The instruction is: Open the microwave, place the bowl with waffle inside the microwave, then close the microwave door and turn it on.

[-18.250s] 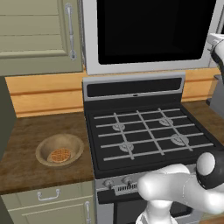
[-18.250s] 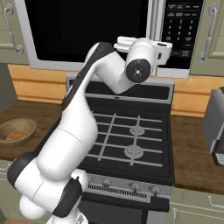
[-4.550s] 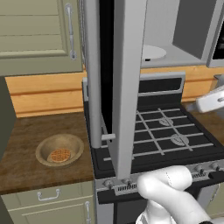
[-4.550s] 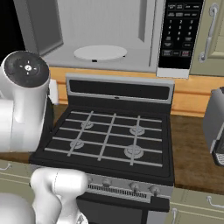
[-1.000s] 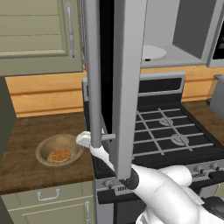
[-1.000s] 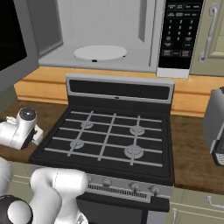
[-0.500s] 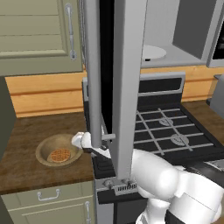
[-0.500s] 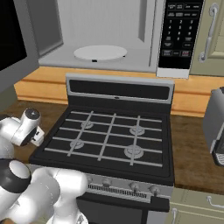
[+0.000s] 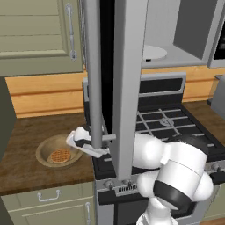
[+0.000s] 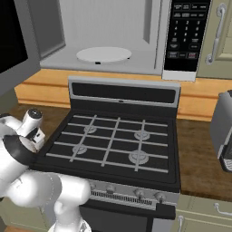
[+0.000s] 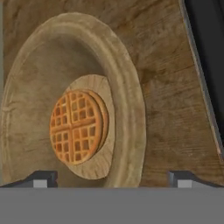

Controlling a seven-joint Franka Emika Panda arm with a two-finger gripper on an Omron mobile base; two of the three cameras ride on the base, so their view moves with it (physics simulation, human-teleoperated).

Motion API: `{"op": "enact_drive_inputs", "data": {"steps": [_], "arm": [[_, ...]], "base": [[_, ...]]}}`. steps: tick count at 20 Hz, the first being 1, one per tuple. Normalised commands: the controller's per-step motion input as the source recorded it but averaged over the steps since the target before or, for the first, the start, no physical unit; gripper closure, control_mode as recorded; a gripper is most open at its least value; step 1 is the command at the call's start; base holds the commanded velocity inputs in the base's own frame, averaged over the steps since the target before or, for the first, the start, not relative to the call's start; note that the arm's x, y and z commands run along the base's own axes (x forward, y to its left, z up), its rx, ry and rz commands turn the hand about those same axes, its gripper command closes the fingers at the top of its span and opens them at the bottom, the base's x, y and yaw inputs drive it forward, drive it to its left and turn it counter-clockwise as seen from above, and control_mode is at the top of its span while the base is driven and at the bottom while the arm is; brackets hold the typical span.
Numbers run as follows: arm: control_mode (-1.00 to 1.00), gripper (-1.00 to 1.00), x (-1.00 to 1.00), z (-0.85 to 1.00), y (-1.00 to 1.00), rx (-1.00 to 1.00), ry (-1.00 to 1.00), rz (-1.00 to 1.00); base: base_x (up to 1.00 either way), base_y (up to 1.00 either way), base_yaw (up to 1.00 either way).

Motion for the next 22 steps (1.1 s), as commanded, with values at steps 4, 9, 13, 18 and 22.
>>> {"op": "enact_drive_inputs", "data": {"steps": [4, 9, 13, 18, 22], "arm": [[-1.0, -1.0, 0.0, -0.41, 0.06, 0.0, 0.06, 0.0], [-1.0, -1.0, 0.0, -0.35, 0.03, 0.0, 0.03, 0.0], [-1.0, -1.0, 0.0, 0.0, 0.01, 0.0, 0.0, 0.0], [-1.0, -1.0, 0.0, 0.0, 0.0, 0.0, 0.0, 0.0], [-1.0, 1.0, 0.0, 0.0, 0.0, 0.0, 0.0, 0.0]], "base": [[0.0, 0.0, 0.0], [0.0, 0.0, 0.0], [0.0, 0.0, 0.0], [0.0, 0.0, 0.0], [0.0, 0.0, 0.0]]}}
